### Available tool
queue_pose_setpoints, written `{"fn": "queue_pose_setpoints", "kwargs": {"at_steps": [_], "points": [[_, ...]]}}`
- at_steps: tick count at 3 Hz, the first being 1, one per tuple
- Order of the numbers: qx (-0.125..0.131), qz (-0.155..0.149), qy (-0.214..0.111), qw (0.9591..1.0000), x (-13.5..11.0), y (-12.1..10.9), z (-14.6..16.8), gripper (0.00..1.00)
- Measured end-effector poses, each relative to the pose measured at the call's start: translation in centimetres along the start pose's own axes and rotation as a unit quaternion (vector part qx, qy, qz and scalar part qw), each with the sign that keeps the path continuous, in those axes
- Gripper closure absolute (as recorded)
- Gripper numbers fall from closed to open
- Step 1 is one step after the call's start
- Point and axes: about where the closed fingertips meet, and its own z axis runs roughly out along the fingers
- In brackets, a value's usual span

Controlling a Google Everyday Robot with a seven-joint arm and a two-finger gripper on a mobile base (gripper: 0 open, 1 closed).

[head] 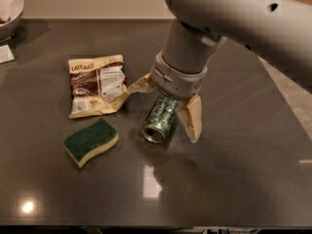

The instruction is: Place green can upright

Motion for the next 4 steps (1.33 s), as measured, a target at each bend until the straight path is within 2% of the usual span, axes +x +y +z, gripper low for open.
{"fn": "queue_pose_setpoints", "kwargs": {"at_steps": [1,2,4], "points": [[-0.024,-0.055,0.012,0.9981,-1.0,0.1,1.6,0.0],[-0.051,-0.102,0.024,0.9932,-1.5,0.7,2.9,0.0],[-0.101,-0.151,0.058,0.9817,-0.4,1.6,4.1,0.0]]}}
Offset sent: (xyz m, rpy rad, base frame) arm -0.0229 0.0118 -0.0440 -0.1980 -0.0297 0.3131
